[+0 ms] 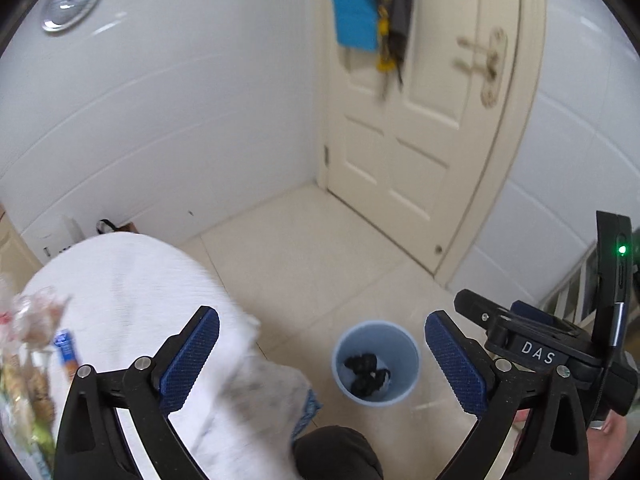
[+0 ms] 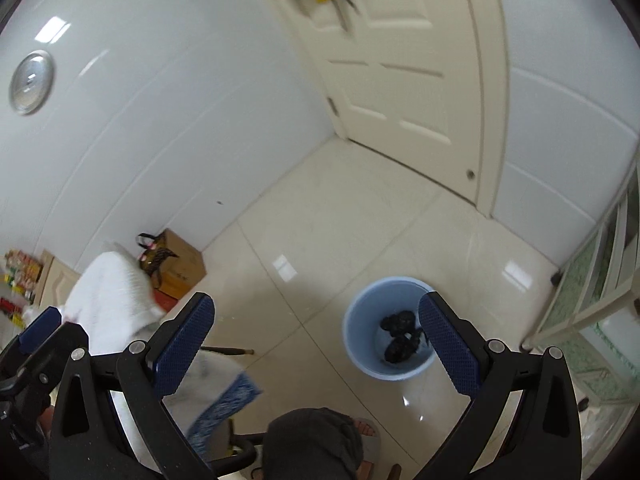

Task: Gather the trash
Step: 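Return both tools to the table over the remaining trash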

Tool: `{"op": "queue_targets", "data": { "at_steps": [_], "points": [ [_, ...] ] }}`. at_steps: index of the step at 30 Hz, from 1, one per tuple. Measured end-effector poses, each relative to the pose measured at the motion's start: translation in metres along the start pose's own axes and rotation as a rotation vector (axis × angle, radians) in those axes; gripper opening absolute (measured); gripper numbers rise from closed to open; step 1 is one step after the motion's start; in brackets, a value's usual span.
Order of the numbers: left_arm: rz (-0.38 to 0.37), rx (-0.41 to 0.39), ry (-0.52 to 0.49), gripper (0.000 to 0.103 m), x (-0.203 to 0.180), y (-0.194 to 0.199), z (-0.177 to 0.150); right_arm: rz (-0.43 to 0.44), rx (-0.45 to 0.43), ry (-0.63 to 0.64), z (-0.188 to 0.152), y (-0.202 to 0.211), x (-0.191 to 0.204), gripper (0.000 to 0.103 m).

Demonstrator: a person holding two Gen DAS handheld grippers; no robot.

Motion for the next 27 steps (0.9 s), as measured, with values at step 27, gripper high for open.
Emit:
{"op": "queue_targets", "data": {
  "at_steps": [27],
  "points": [
    [0.348,-0.225,0.344,0.102,0.182,0.242,-0.141,0.232,-0.088,0.575,-0.091,0.077,0.291,0.103]
  ]
}}
Point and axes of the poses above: each gripper's, at about its wrist camera, not at the fingertips, and y roughly against the way its jaws point, x to its left, z to its top, the point moved 10 cm from there along -y, roughly the way its jaws point, and after that the axes turned 1 degree about -z, right-handed, at the moved point
